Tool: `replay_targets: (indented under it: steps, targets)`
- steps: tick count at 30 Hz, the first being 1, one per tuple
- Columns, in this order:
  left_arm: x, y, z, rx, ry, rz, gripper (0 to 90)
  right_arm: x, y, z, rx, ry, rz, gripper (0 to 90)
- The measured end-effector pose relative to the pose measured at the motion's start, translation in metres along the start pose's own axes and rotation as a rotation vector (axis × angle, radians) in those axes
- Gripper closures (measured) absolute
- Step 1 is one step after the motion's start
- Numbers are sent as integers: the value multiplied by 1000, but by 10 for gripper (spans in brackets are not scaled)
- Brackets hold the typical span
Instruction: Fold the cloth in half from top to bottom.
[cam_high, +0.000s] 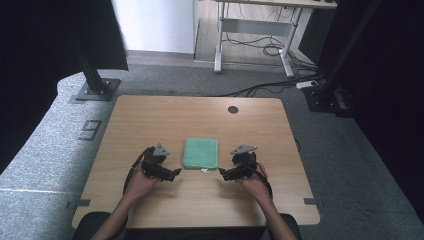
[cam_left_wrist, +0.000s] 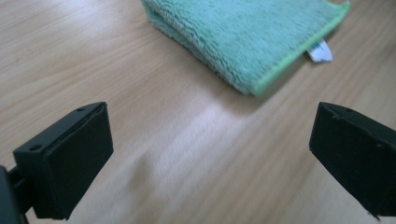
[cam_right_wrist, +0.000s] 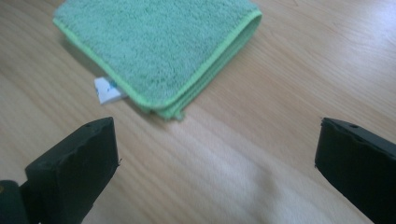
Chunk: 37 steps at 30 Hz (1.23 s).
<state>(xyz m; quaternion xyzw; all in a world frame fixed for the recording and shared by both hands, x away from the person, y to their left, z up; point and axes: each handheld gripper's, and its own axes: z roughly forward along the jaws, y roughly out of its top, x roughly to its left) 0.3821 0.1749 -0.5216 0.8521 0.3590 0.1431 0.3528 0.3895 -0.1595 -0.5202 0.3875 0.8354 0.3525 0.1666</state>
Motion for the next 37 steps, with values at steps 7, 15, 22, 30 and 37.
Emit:
replay_targets:
  steps: [7,15,22,30,37]
  targets:
    - [-2,-18,-10,18,14,1,0,-1,-15,-17,-11,-6,6,0]
    - [-2,-31,-9,44,21,-4,0,-6,-35,-25,-2,-15,23,0]
    - [-2,-36,-2,79,36,12,0,-12,-50,-19,27,-18,36,0]
    - [2,-39,0,60,11,-10,0,-12,-60,-10,8,-15,36,0]
    - [2,-39,1,62,18,-15,0,-12,-59,-9,5,-14,33,0]
